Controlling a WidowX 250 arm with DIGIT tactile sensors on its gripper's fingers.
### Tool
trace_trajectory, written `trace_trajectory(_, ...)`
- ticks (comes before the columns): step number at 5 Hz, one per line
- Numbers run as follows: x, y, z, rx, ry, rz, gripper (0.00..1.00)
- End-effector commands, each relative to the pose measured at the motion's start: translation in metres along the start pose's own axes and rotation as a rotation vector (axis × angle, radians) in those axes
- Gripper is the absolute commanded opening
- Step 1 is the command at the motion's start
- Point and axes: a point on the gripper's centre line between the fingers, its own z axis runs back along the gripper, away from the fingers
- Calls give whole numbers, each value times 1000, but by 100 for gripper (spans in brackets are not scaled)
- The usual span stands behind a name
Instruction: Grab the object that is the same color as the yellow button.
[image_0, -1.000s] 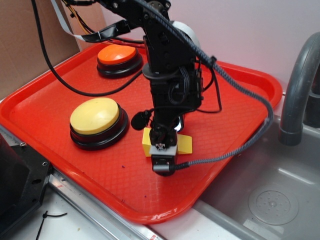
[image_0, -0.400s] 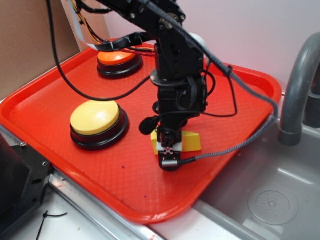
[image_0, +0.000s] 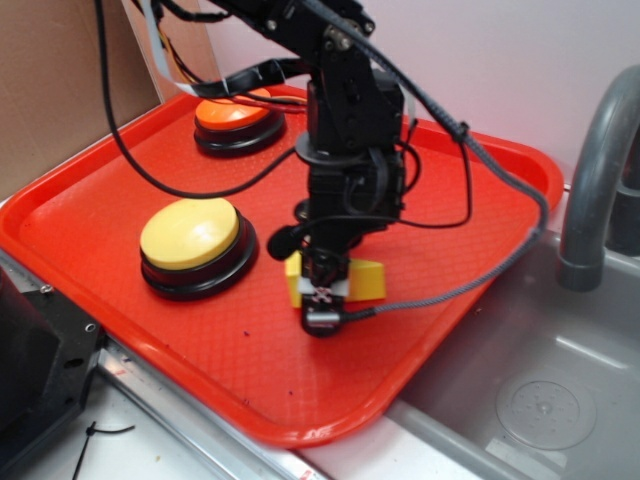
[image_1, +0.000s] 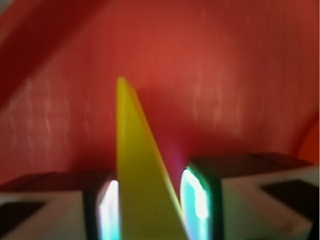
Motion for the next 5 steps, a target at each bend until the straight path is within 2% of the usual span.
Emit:
trace_trajectory(1, -22, 23, 101, -99, -38, 361, 0)
trace_trajectory(2, -54, 41, 141, -110, -139, 529, 0)
trace_trajectory(3, -88, 66, 160, -111, -226, 678, 0)
trace_trajectory(4, -107, 90, 165, -39, -246, 788, 0)
trace_trajectory(5, -108, 110, 162, -31, -243, 766, 0)
